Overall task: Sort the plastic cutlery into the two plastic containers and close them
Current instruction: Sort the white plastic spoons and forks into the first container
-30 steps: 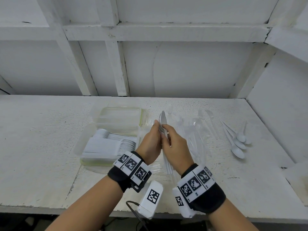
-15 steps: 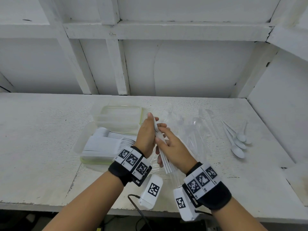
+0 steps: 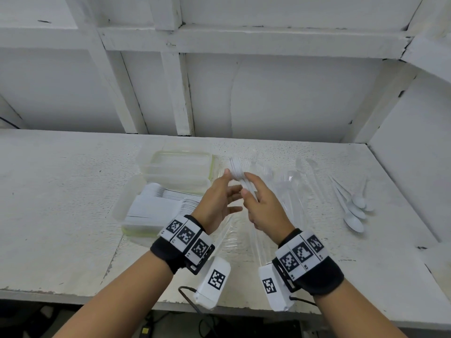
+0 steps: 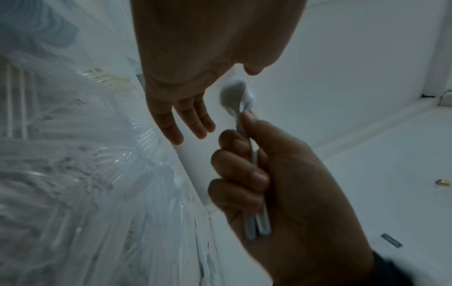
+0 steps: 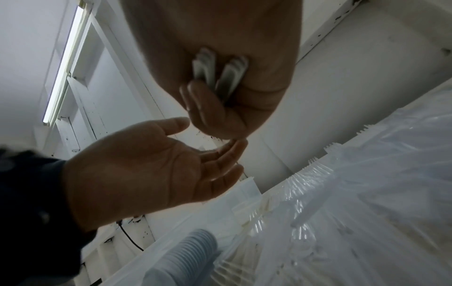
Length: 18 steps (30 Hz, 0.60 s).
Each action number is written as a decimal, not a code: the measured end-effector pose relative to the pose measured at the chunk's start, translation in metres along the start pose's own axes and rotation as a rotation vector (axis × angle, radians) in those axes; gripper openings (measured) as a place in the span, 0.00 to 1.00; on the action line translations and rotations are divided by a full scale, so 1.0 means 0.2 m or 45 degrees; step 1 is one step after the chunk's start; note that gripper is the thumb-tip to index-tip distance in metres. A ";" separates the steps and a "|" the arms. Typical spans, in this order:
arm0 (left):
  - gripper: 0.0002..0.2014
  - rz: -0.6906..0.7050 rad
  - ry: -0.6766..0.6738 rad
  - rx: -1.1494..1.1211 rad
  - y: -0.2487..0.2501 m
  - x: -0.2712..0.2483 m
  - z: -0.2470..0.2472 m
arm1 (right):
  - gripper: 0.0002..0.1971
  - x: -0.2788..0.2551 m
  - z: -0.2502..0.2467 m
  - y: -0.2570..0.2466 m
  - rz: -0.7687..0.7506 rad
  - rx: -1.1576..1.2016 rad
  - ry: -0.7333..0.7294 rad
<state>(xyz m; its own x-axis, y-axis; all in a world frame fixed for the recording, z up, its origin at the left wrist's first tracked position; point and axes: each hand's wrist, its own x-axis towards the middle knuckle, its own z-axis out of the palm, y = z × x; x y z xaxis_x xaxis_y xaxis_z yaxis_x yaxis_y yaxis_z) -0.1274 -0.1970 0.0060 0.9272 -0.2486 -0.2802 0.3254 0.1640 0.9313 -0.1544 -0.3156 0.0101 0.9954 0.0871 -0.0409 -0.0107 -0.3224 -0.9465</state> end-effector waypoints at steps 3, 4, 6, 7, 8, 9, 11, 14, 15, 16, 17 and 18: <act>0.20 0.064 -0.057 0.144 -0.03 -0.03 -0.01 | 0.18 0.01 0.02 -0.03 -0.031 -0.050 -0.083; 0.20 0.104 -0.063 0.168 -0.04 -0.04 -0.01 | 0.18 0.00 0.03 -0.05 -0.016 -0.031 -0.158; 0.20 0.167 -0.044 0.197 -0.03 -0.05 -0.03 | 0.20 -0.01 0.04 -0.08 0.040 -0.011 -0.310; 0.19 0.181 -0.039 0.206 -0.02 -0.05 -0.04 | 0.21 -0.02 0.03 -0.10 0.076 -0.038 -0.374; 0.18 0.186 -0.043 0.211 -0.01 -0.06 -0.07 | 0.23 -0.02 0.03 -0.10 0.114 -0.087 -0.432; 0.16 0.181 -0.060 0.227 0.01 -0.06 -0.09 | 0.24 -0.02 0.01 -0.12 0.142 -0.155 -0.479; 0.15 0.137 -0.109 0.308 0.04 -0.07 -0.14 | 0.24 0.00 -0.03 -0.15 0.132 -0.343 -0.521; 0.14 0.013 -0.150 0.401 0.12 -0.09 -0.23 | 0.16 0.07 -0.09 -0.18 -0.176 -0.751 -0.352; 0.14 -0.008 -0.154 0.460 0.15 -0.09 -0.26 | 0.13 0.10 -0.11 -0.19 -0.323 -0.861 -0.228; 0.14 -0.022 -0.169 0.529 0.17 -0.09 -0.29 | 0.11 0.13 -0.11 -0.20 -0.475 -0.907 -0.101; 0.14 -0.035 -0.194 0.577 0.19 -0.09 -0.31 | 0.12 0.15 -0.10 -0.22 -0.635 -0.915 -0.015; 0.14 -0.050 -0.232 0.608 0.21 -0.10 -0.33 | 0.14 0.17 -0.09 -0.24 -0.794 -0.931 -0.006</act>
<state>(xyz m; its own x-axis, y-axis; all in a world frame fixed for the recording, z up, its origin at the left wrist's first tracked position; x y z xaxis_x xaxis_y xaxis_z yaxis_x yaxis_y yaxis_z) -0.1194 -0.1223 0.0351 0.8547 -0.4155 -0.3113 0.1985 -0.2926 0.9354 -0.1189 -0.3136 0.0600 0.8015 0.4450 0.3994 0.5843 -0.7249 -0.3650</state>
